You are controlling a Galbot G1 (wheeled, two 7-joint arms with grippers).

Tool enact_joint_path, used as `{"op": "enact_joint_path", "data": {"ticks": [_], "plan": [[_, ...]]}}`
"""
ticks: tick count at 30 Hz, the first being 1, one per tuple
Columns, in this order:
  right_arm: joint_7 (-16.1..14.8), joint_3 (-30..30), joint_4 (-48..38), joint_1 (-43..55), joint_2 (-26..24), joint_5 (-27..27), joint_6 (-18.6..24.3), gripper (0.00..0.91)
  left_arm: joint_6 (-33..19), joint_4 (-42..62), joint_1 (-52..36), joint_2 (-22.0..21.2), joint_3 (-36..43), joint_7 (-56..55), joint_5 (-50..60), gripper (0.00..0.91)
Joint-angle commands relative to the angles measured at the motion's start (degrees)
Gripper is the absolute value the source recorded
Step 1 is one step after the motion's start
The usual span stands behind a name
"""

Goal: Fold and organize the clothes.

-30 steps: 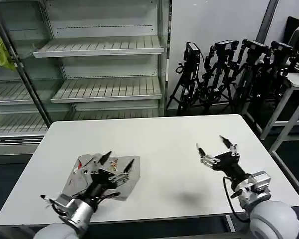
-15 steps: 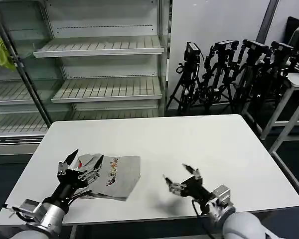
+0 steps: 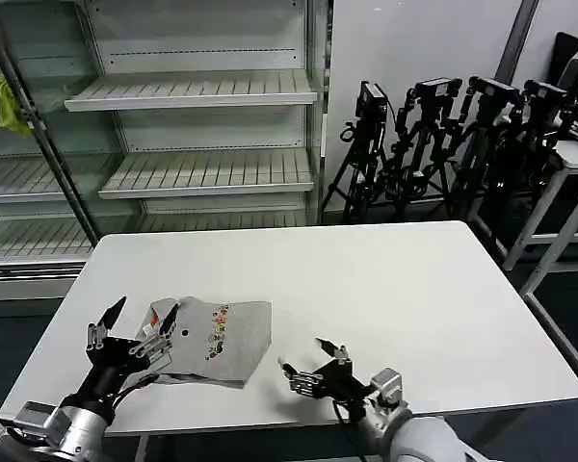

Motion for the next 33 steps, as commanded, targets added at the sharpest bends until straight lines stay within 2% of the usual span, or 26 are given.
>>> {"op": "enact_joint_path", "data": {"ticks": [1,6,10,15,16,19,20,21,23,24,33], "plan": [[0.6,-4.5,-7.7,4.0,11.6,1.4,-0.3,0.907,-0.9,-0.1,1.4,-1.2,-1.1,0.0,1.2,0.907],[1.8,-4.5,-11.7,5.7,15.8,3.3,-1.2,0.907,-1.8,0.0,1.8,-1.5,-1.6,0.0,1.3,0.907],[2.2,-4.4,-16.6,6.7,21.1,3.9,-1.5,0.907,-2.1,0.0,2.1,-1.5,-2.3,0.0,1.3,0.907],[2.4,-5.1,-20.0,6.9,24.6,3.7,-1.7,0.796,-2.7,0.3,2.1,-1.5,-2.8,-0.1,1.3,0.907],[2.4,-5.3,-20.2,6.8,24.8,3.6,-1.7,0.756,-2.8,0.4,2.1,-1.5,-2.9,-0.1,1.3,0.907],[2.4,-5.9,-20.5,6.7,25.2,3.3,-1.7,0.443,-3.4,0.7,2.1,-1.4,-3.1,-0.1,1.2,0.907],[2.3,-6.0,-20.5,6.6,25.2,3.3,-1.7,0.383,-3.6,0.8,2.1,-1.4,-3.2,-0.1,1.2,0.907],[2.2,-6.0,-20.4,6.5,25.1,3.2,-1.7,0.202,-3.8,1.0,2.0,-1.4,-3.2,-0.1,1.2,0.907],[2.2,-5.6,-20.2,6.3,24.8,3.2,-1.6,0.040,-4.1,1.4,1.8,-1.4,-3.0,-0.1,1.2,0.907],[2.2,-5.4,-20.1,6.2,24.7,3.2,-1.6,0.000,-4.2,1.5,1.8,-1.5,-2.9,-0.1,1.3,0.907],[2.6,-2.5,-16.6,5.0,21.3,3.4,-1.6,0.000,-4.7,2.3,1.3,-1.5,-2.1,-0.1,1.3,0.907]]}}
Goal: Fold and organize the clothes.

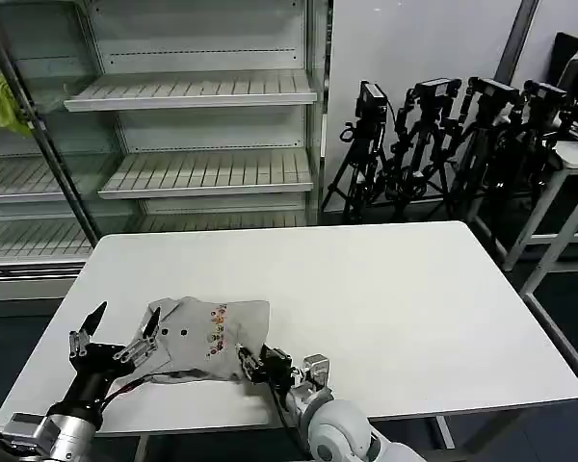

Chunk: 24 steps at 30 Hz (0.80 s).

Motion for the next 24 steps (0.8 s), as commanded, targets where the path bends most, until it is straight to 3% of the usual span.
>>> {"op": "enact_joint_path", "data": {"ticks": [1,17,24], "plan": [[0.6,2.2,1.3,-0.4,-1.3,0.6,-0.4,0.000,-0.5,0.4,-0.1,0.0,0.3,0.0,0.0,0.907],[1.6,12.4,13.6,-6.1,-20.5,3.7,-1.7,0.000,-0.9,1.3,-1.6,0.1,2.5,0.1,-0.2,0.907],[1.9,15.0,15.5,-6.9,-26.0,3.7,-1.5,0.000,-0.8,1.7,-2.3,0.1,3.8,0.1,-0.2,0.907]]}}
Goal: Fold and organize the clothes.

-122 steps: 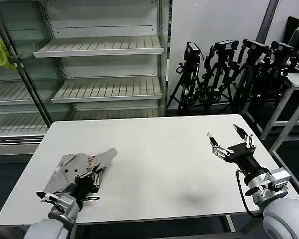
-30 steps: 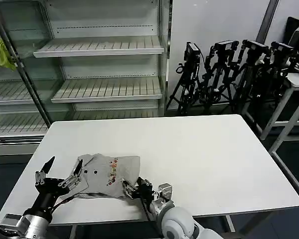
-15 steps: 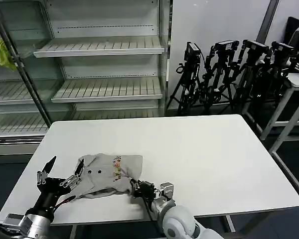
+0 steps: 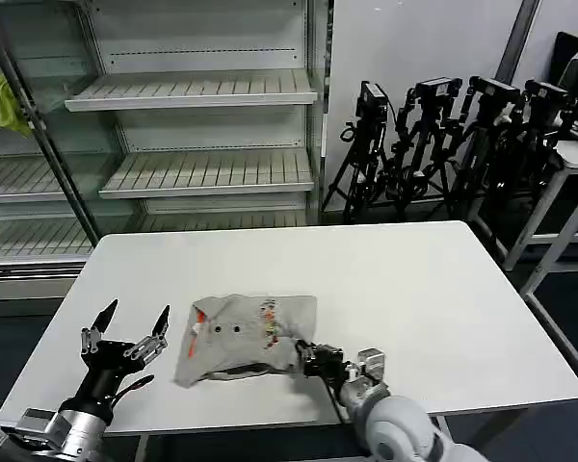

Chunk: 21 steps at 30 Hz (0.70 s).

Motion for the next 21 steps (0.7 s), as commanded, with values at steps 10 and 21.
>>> {"op": "enact_joint_path", "data": {"ticks": [10,21], "plan": [[0.8,6.1,4.8,-0.3,-13.9,-0.3,-0.2,0.000,0.1,0.5,-1.1,0.1,2.2,0.0,-0.3,0.907],[2.0,6.1,4.3,-1.2,-15.4,-11.7,-1.3,0.907,0.4,0.6,-1.3,0.2,2.9,-0.1,-2.2,0.907]]}}
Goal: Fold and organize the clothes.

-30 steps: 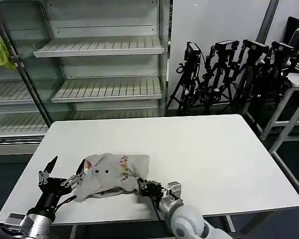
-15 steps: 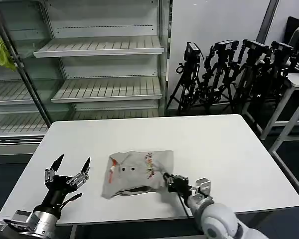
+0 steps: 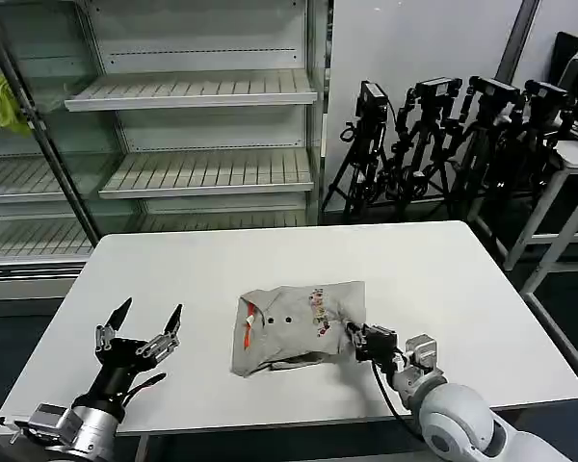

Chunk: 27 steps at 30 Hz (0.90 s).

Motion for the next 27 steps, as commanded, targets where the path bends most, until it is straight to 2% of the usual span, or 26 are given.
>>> {"op": "enact_joint_path", "data": {"ticks": [1,8,14,15,17,19,22,27], "plan": [[0.9,0.9,0.6,-0.7,-2.7,-10.3,-1.1,0.907,0.0,0.2,-0.4,-0.1,0.7,0.0,-1.1,0.907],[4.2,2.6,3.2,-2.3,-5.6,-13.9,-3.3,0.907,-0.1,-1.0,-0.6,-0.2,1.3,0.0,-3.1,0.907],[9.5,10.9,7.5,-8.9,-11.1,-16.2,-9.1,0.907,0.0,-3.4,-1.0,0.1,1.6,0.3,-7.4,0.907],[10.8,13.5,8.5,-10.5,-11.9,-16.3,-9.3,0.907,-0.1,-3.7,-1.1,0.1,1.7,0.5,-7.9,0.907],[10.9,15.9,9.0,-12.6,-12.3,-17.9,-8.2,0.907,-0.8,-3.7,-1.4,0.2,2.1,0.3,-8.6,0.907],[9.7,20.3,9.3,-14.1,-11.3,-19.1,-2.5,0.907,-1.7,-3.7,-2.0,0.6,2.1,0.2,-9.5,0.907],[4.7,25.8,8.3,-14.1,-7.2,-23.0,5.4,0.907,-2.8,-3.4,-4.3,2.3,0.8,0.9,-10.5,0.907],[-4.7,34.0,8.9,-13.0,2.4,-26.8,11.0,0.907,-5.4,0.4,-10.8,7.1,-3.8,9.9,-11.0,0.907]]}}
